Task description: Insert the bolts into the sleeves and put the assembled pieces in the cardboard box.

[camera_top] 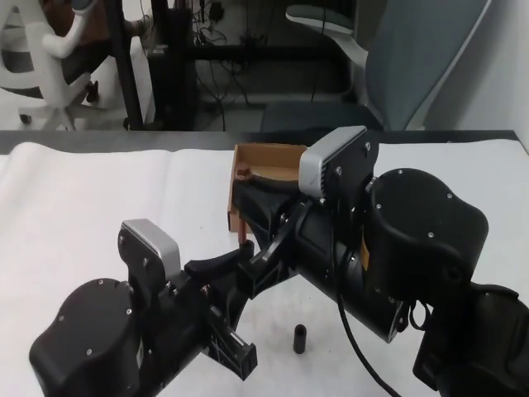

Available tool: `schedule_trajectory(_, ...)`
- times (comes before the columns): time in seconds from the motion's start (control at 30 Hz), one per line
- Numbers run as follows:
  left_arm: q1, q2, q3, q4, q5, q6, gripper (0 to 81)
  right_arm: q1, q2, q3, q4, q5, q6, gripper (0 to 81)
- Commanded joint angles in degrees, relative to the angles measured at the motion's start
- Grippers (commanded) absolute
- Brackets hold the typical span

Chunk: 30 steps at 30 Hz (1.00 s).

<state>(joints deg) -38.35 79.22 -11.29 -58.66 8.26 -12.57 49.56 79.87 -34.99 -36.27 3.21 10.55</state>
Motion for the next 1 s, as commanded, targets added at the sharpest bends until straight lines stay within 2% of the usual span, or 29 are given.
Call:
schedule_trajectory(0.0, -0.2, -0.1, -0.6, -1.6, 0.4, 0.0, 1.8, 0.2, -0.2, 0.1, 1.0, 0.5, -0.3, 0.4)
schedule_trajectory(0.97, -0.2, -0.1, -0.6, -6.3, -4.2, 1.2, 1.8, 0.7, -0.2, 1.5, 3.1, 0.3, 1.9, 0.4)
